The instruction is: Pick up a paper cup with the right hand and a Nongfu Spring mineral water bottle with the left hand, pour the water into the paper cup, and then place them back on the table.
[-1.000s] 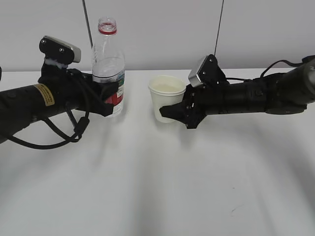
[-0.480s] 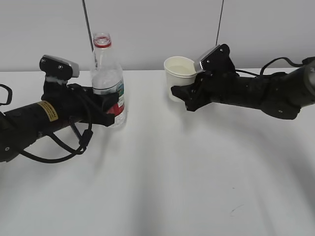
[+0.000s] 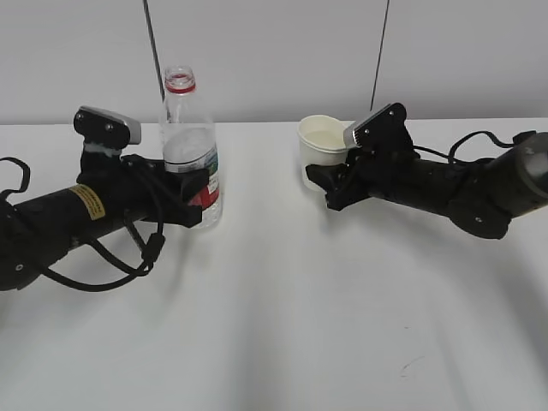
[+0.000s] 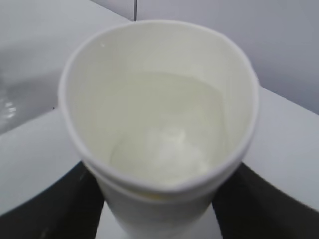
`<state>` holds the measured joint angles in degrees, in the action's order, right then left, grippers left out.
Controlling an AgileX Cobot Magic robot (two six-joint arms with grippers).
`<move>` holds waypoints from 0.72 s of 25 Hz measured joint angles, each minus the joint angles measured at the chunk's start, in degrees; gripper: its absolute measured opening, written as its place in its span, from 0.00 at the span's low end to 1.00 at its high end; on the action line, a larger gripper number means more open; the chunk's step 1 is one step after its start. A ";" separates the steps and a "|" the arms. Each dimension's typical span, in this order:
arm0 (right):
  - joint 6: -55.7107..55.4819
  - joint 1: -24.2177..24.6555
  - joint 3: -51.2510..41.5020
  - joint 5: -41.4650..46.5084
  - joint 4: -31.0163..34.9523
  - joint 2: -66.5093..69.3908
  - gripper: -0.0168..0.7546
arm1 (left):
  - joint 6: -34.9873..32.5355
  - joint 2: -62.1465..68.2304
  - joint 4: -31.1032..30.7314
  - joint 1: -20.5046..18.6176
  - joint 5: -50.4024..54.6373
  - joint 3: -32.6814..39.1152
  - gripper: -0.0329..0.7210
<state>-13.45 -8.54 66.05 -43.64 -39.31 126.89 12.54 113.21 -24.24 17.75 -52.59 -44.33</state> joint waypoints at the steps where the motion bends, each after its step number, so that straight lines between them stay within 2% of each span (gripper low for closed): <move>1: 0.42 0.00 0.00 -0.67 0.14 0.12 0.62 | 0.00 0.43 0.00 0.00 0.07 0.00 0.42; 6: 2.40 0.09 0.00 -7.24 1.45 3.74 0.62 | 0.00 1.66 0.00 0.05 -2.68 0.00 0.42; 18: 4.16 0.09 0.00 -7.14 2.68 4.69 0.62 | 0.00 2.33 0.00 0.05 -2.75 0.00 0.42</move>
<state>-9.29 -8.45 66.05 -50.78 -36.63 131.58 12.54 115.54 -24.24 17.81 -55.34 -44.33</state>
